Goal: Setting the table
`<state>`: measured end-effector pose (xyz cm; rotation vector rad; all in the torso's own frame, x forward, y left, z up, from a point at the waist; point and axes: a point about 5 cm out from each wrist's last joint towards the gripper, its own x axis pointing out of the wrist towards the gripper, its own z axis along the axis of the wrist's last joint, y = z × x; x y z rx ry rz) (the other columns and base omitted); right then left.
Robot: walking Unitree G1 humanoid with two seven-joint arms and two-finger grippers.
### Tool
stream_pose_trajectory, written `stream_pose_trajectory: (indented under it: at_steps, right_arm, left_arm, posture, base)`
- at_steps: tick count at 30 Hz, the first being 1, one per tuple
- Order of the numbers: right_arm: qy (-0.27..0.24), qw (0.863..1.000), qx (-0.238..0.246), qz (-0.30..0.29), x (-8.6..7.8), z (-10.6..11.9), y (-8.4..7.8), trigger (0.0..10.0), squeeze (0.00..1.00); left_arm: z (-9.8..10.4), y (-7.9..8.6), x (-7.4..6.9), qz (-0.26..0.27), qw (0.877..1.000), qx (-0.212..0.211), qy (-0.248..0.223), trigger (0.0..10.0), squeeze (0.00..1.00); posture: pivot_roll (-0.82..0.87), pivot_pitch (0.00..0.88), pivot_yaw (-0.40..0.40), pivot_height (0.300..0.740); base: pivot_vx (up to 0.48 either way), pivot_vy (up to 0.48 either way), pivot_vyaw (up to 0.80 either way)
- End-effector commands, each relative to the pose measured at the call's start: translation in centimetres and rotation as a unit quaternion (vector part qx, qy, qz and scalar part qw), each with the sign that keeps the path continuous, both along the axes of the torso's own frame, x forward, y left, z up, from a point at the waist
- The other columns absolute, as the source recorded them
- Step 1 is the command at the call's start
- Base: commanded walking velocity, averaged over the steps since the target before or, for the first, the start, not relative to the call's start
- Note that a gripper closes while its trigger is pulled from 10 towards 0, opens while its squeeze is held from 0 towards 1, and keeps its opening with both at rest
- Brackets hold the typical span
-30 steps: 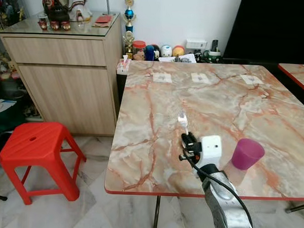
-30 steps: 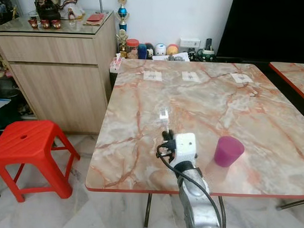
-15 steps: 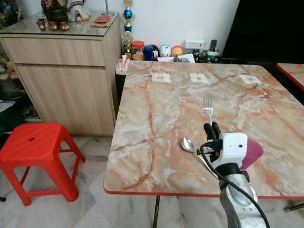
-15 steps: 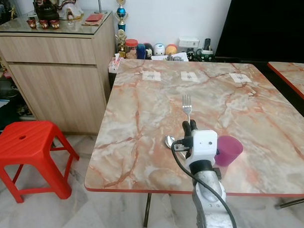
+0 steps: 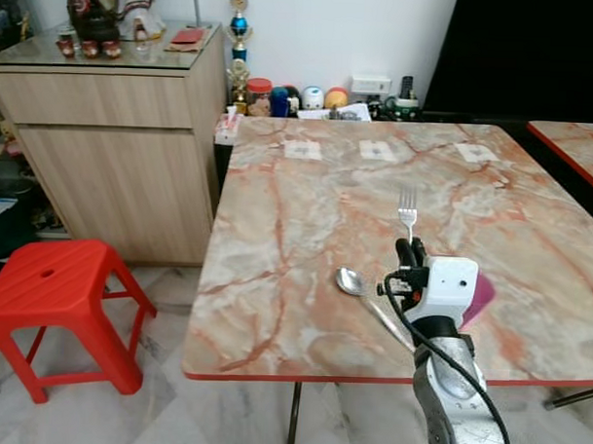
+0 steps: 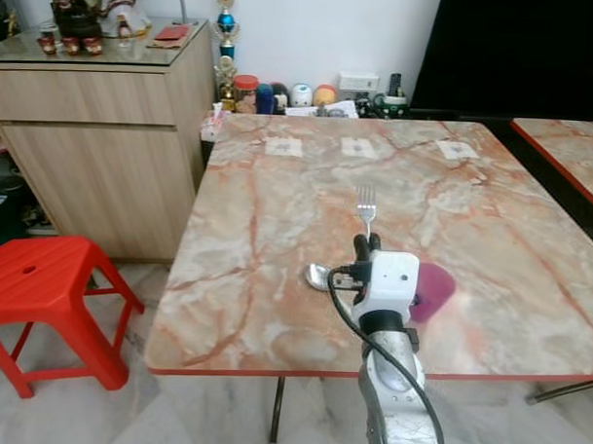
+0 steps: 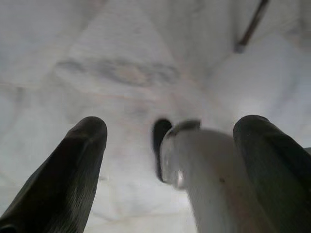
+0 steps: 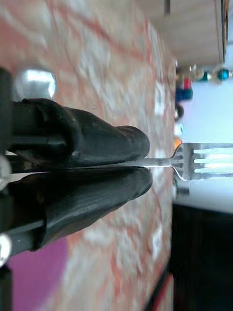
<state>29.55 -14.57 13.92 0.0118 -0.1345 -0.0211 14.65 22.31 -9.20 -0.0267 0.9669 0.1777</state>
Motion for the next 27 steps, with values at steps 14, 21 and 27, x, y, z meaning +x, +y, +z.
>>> stream_pose_trajectory:
  at_steps: [14, 21, 27]
  right_arm:
    - [-0.033, 0.999, -0.007, -0.015, 0.3, 1.9, 0.0, 10.0, 0.00]
    - [-0.037, 0.999, -0.007, -0.024, 0.6, 2.2, -0.2, 10.0, 0.00]
    - [-0.041, 0.999, -0.006, -0.029, 0.7, 2.4, -0.3, 10.0, 0.00]
  left_arm:
    - [-0.1, 0.0, -0.3, -0.003, 1.000, 0.000, 0.008, 10.0, 0.00]
    - [-0.1, 0.0, -0.2, 0.000, 1.000, -0.002, 0.007, 10.0, 0.00]
    - [-0.1, 0.0, -0.2, 0.000, 1.000, -0.003, 0.007, 10.0, 0.00]
  posture:
    - [0.02, 0.000, -0.051, 0.740]
    - [0.02, 0.000, -0.052, 0.740]
    - [0.02, 0.000, -0.048, 0.740]
  base:
    - [0.000, -0.472, 0.00]
    - [0.000, -0.467, 0.00]
    - [0.000, -0.463, 0.00]
